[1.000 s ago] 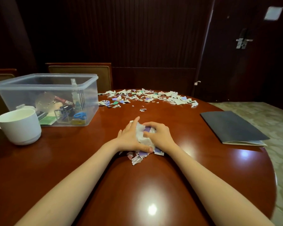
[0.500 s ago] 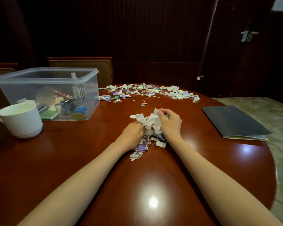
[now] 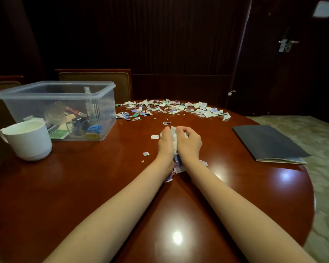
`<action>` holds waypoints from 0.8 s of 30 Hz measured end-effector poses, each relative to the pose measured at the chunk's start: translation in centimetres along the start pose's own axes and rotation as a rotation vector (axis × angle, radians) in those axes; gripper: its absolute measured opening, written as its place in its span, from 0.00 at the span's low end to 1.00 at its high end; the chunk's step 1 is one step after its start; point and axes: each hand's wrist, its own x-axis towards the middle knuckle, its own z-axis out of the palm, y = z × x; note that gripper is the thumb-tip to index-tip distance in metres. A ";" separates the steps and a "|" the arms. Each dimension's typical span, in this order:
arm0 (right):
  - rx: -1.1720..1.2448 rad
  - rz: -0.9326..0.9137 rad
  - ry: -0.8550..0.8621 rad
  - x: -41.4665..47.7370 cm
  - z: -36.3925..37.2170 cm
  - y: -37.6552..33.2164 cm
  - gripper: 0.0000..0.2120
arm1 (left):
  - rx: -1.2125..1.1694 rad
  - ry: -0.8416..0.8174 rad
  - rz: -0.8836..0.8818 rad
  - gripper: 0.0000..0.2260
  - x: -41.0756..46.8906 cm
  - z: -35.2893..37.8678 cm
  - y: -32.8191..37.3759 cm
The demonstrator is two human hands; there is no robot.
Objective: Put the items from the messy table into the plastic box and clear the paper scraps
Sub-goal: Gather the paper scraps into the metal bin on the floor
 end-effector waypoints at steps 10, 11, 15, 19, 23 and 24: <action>0.094 0.099 0.017 -0.1 2.0 -2.1 0.13 | -0.295 -0.012 -0.099 0.13 -1.1 -0.1 2.5; 0.104 0.095 0.006 -0.4 2.3 -2.5 0.13 | -0.305 -0.007 -0.089 0.13 -1.0 -0.4 2.8; 0.172 0.097 -0.068 -1.4 3.6 -4.4 0.13 | -0.349 0.032 -0.053 0.11 -0.6 -2.2 4.4; 0.244 0.098 -0.101 -2.7 5.7 -6.3 0.12 | -0.433 0.025 -0.003 0.10 0.3 -4.7 5.7; 0.289 0.098 -0.159 -4.5 8.4 -7.9 0.13 | -0.502 0.058 0.061 0.11 -0.2 -8.0 7.2; 0.297 0.102 -0.184 -5.0 9.1 -8.2 0.13 | -0.508 0.065 0.077 0.11 -0.5 -8.9 7.6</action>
